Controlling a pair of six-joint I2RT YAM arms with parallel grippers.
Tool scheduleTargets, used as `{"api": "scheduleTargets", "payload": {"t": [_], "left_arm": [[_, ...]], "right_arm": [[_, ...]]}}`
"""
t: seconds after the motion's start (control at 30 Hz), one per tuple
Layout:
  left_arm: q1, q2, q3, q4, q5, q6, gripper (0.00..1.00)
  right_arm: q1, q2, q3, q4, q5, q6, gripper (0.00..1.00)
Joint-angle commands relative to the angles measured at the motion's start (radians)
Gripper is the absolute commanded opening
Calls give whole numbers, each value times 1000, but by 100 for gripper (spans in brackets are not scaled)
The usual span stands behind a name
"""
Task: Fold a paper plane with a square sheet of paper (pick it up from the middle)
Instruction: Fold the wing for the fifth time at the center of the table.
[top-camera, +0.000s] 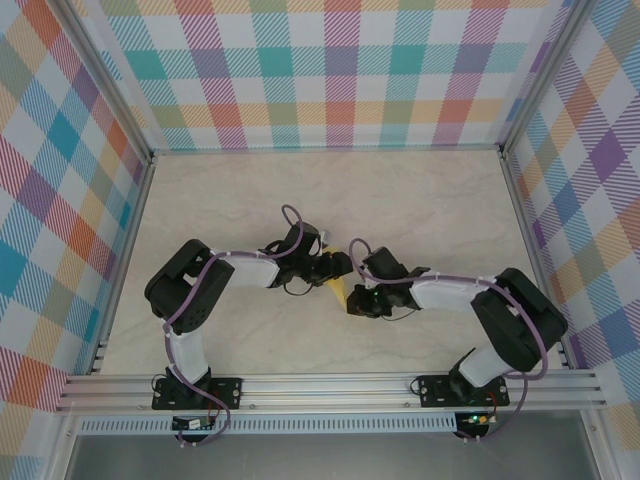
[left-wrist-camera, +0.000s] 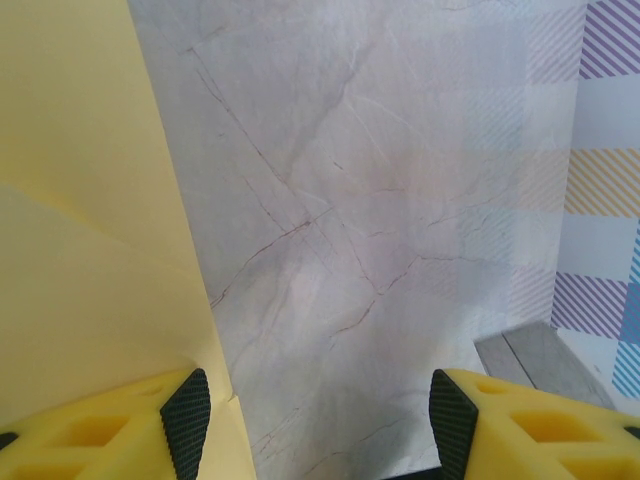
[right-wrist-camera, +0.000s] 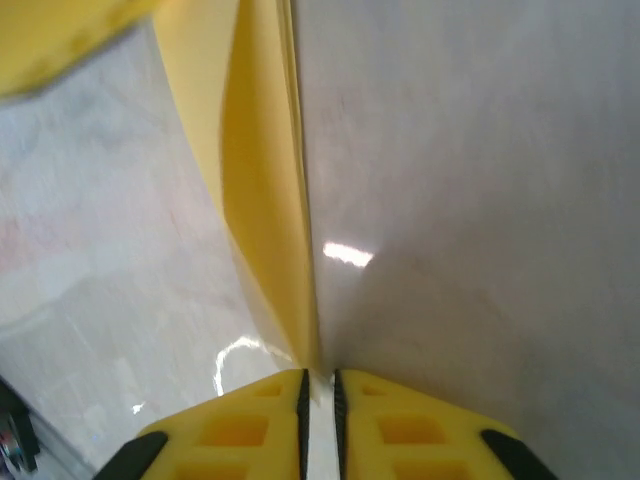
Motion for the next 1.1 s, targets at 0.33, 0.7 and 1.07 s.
{"api": "scheduleTargets", "payload": {"t": [0.33, 0.7, 1.07], "left_arm": [[-6, 45, -9, -77, -37, 17, 62], [-6, 49, -1, -81, -31, 18, 62], [-4, 49, -4, -92, -45, 17, 62]], "right_arm": [[-66, 41, 49, 276, -219, 177, 6], [-75, 192, 44, 405, -187, 249, 4], [-79, 190, -73, 440, -200, 253, 4]]}}
